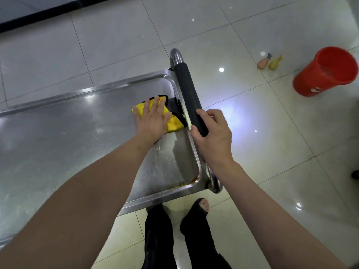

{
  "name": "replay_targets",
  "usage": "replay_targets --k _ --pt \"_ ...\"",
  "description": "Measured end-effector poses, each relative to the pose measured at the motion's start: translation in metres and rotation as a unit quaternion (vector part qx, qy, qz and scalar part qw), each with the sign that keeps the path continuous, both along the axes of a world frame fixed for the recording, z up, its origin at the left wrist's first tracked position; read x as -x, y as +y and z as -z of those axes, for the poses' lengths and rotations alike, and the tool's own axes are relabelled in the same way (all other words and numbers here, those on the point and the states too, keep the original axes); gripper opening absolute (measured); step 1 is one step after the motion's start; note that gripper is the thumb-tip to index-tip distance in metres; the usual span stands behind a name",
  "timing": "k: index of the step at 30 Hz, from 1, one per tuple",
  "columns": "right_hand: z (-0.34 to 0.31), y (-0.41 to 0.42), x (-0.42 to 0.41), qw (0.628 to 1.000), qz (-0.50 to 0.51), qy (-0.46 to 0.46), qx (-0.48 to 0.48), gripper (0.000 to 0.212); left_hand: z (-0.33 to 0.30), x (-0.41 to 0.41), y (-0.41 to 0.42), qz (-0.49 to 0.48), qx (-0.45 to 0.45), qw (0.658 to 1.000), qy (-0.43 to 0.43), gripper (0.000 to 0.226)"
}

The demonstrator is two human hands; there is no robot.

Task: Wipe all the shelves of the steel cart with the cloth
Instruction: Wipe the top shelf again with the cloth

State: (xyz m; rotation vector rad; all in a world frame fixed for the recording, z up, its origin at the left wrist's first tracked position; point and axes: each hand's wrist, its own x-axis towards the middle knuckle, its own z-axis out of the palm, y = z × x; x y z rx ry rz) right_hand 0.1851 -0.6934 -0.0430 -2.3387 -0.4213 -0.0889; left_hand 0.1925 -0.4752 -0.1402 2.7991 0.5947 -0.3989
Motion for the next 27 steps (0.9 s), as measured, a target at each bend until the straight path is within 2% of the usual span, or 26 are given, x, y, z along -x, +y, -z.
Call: replay_targets --k 7,19,27 --pt "0.003 0.002 -0.003 1.0 -0.002 -0.009 -0.005 0.042 -0.001 0.007 -0.009 0.048 -0.016 0.999 0.009 0.061" --pt "0.0 0.0 0.0 1.0 -0.001 0.007 0.0 0.042 -0.001 0.084 -0.06 0.133 -0.041 0.99 -0.008 0.061" --pt "0.001 -0.002 0.008 1.0 0.001 -0.008 -0.008 0.042 -0.005 0.075 -0.051 0.118 -0.045 0.992 -0.02 0.061"
